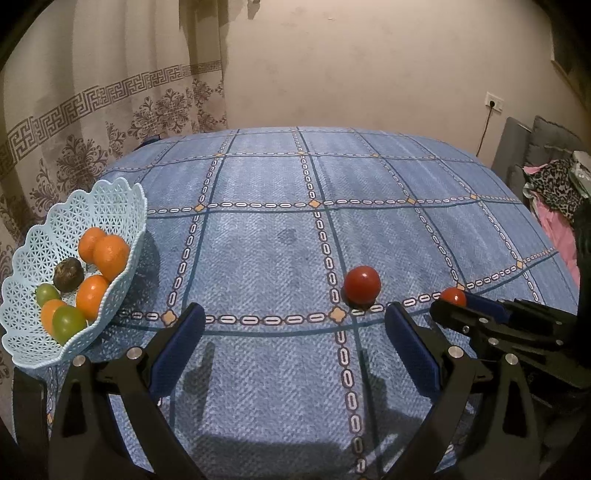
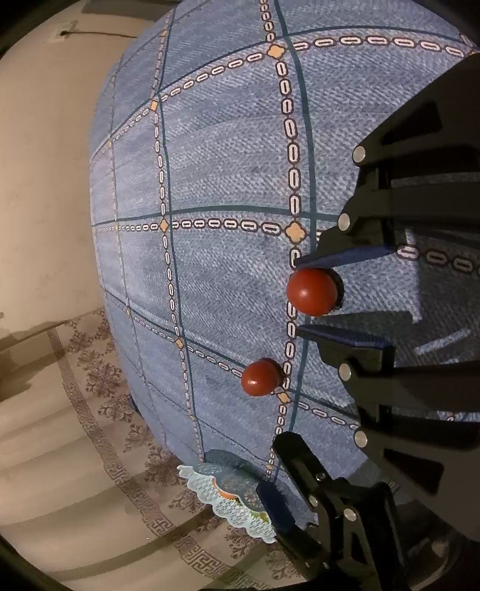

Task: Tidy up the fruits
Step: 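Grasp the other red tomato with left gripper while right holds its tomato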

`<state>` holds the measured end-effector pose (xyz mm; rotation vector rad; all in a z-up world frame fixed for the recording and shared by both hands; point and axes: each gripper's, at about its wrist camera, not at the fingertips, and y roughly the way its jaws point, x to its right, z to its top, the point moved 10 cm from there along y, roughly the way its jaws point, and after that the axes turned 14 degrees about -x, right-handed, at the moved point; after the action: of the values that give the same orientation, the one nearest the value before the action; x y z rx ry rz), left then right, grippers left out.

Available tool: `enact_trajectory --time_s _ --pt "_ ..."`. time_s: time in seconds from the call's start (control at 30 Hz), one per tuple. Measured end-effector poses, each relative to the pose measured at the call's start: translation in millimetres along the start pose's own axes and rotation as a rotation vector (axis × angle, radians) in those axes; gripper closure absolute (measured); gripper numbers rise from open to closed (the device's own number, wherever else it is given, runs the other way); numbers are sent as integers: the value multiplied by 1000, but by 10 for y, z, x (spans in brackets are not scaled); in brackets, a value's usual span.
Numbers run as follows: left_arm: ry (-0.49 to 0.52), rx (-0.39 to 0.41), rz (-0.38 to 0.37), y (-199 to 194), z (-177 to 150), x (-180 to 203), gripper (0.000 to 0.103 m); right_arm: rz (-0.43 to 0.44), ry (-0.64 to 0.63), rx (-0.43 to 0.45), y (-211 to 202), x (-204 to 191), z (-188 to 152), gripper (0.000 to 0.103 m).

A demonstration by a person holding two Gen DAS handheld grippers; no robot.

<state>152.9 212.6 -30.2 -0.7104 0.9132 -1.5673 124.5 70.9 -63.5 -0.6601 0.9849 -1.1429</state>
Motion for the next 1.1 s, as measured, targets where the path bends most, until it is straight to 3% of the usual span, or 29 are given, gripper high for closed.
enact_trajectory --time_s 0.23,0.73,1.1 --pt "10 -16 -7 56 1 19 5 -15 1 5 -3 -13 10 77" --pt "40 -85 -86 274 89 259 29 -12 33 44 -162 118 19 77" --pt "84 -104 -155 458 161 497 66 -5 43 30 -115 127 -6 76"
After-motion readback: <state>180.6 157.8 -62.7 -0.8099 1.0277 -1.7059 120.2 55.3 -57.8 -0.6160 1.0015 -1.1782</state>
